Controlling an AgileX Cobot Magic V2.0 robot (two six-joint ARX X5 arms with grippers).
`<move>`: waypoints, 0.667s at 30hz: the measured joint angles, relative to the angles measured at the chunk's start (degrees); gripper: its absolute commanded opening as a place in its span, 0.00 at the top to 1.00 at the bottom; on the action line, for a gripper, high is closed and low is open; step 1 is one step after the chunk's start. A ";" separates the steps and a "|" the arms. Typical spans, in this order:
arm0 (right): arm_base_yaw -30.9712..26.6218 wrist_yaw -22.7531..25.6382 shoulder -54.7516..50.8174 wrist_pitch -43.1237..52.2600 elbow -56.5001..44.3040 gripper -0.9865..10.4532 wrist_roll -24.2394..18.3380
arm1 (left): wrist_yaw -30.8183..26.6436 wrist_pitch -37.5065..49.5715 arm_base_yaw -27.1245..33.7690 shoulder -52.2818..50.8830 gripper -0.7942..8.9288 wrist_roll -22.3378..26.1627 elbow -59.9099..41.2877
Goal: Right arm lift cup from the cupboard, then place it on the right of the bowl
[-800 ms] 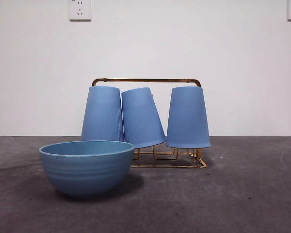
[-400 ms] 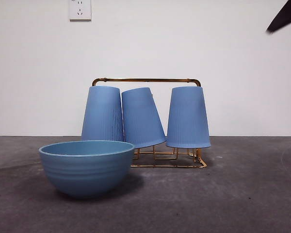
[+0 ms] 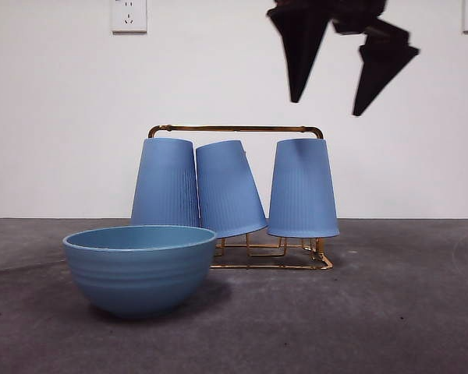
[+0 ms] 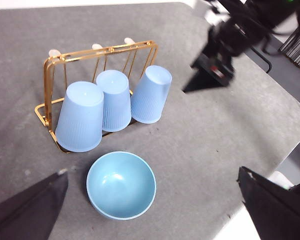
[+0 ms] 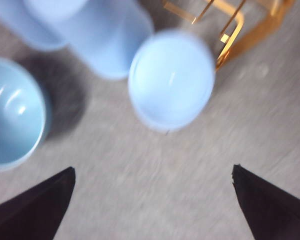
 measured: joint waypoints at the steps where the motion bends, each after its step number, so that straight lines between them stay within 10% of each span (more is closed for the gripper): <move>1: 0.04 0.02 2.23 -1.20 2.95 0.47 0.02 | 0.00 -0.02 0.00 0.48 0.34 0.00 0.00; 12: 0.04 1.53 15.37 -4.33 12.09 0.47 0.63 | 0.00 -0.07 0.00 2.29 0.34 0.00 0.00; 20: -0.02 1.73 16.61 -3.02 12.09 0.70 1.51 | 0.00 -0.04 -0.37 2.29 0.34 -0.02 0.00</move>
